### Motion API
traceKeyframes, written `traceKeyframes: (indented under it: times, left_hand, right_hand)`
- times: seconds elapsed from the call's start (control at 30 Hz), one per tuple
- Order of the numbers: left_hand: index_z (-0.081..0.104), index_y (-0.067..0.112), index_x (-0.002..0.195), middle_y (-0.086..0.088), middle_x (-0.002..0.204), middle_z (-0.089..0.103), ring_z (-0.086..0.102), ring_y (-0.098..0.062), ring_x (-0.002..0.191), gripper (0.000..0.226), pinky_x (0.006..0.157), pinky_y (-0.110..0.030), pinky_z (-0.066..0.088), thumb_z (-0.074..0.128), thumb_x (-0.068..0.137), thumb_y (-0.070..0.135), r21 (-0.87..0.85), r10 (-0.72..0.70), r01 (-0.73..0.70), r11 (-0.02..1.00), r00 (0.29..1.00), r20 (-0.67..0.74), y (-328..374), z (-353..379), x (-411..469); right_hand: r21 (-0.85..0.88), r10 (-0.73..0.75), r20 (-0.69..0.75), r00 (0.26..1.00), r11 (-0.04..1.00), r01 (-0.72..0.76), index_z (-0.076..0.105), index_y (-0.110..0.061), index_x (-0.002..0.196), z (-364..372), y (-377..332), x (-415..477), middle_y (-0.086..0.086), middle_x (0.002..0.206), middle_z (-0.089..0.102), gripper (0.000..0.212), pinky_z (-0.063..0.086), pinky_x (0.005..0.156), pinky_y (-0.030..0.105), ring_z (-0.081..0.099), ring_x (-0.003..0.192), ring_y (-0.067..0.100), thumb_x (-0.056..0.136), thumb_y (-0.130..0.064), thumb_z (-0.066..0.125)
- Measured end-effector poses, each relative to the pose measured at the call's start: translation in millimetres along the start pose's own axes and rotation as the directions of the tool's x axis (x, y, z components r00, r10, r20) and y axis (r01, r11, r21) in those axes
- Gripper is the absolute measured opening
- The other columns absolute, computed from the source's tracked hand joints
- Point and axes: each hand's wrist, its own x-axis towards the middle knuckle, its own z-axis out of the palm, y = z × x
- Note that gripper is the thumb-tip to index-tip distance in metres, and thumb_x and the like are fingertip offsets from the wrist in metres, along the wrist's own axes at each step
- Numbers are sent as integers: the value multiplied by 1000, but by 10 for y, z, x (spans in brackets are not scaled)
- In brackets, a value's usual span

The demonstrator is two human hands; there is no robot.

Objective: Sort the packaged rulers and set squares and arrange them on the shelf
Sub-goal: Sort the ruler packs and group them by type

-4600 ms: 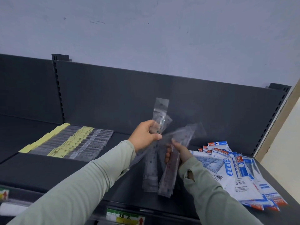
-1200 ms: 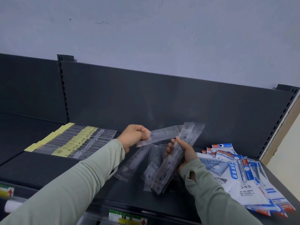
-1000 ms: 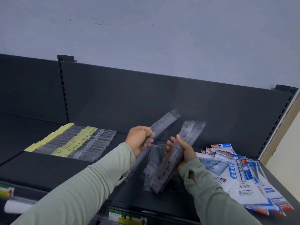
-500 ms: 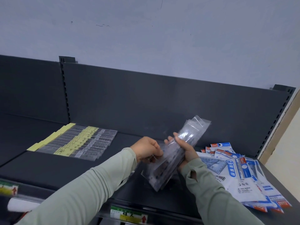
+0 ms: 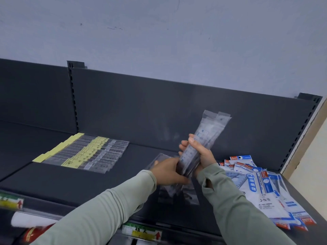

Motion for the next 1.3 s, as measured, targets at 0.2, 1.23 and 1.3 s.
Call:
traceKeyframes:
  times: [0.2, 1.23, 1.3]
  left_hand:
    - [52, 25, 100, 17, 80, 55, 56, -4, 76, 31, 58, -6, 40, 75, 80, 27, -190, 83, -89, 978, 996, -36, -4, 32, 76]
    - [57, 13, 74, -7, 83, 63, 61, -25, 81, 17, 70, -28, 47, 72, 77, 18, 168, -377, 371, 913, 926, 6, -546, -86, 307]
    - [58, 13, 74, -6, 76, 57, 52, -21, 70, 9, 66, -28, 45, 65, 77, 7, 7, -369, 369, 929, 929, -37, -575, -97, 331]
  right_hand:
    - [-103, 61, -86, 994, 992, -70, 62, -7, 100, -50, 197, -70, 14, 78, 72, 30, 53, 78, 42, 70, 77, 27, 72, -1, 71]
    - [-65, 190, -177, 966, 977, -204, 58, -5, 89, -347, 213, 45, 13, 58, 56, 26, 49, 62, 38, 58, 60, 29, 65, 4, 66]
    - [-75, 191, -161, 968, 976, -204, 58, -6, 88, -352, 197, 34, 12, 58, 56, 28, 50, 62, 38, 58, 59, 28, 62, 1, 68]
